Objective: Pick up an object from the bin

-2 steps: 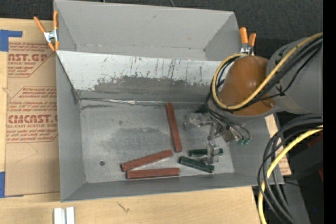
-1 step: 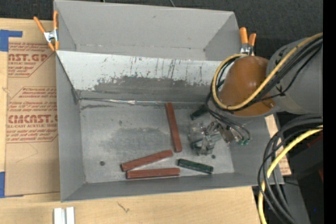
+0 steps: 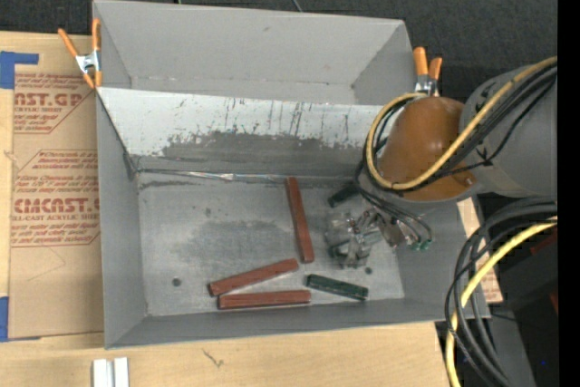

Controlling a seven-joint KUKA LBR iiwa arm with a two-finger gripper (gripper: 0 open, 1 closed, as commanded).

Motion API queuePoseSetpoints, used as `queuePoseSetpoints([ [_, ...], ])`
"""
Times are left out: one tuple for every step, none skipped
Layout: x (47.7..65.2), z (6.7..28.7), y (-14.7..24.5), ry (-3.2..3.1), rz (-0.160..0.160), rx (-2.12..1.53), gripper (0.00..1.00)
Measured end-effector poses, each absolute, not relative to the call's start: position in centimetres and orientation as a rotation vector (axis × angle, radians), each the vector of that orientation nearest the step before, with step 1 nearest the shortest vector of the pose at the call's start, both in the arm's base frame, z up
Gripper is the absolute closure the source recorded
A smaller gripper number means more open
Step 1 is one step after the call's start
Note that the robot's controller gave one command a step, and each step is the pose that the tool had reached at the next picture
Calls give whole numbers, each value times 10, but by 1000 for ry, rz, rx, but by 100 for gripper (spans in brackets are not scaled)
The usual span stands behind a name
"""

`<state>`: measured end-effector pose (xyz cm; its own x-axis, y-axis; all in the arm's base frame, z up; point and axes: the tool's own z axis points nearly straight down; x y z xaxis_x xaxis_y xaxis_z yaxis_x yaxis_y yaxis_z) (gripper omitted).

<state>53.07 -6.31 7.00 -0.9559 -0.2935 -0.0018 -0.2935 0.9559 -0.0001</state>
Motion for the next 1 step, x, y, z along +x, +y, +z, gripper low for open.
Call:
queuePoseSetpoints([
  [502, 202, -74, 3093, 0, -541, 100],
])
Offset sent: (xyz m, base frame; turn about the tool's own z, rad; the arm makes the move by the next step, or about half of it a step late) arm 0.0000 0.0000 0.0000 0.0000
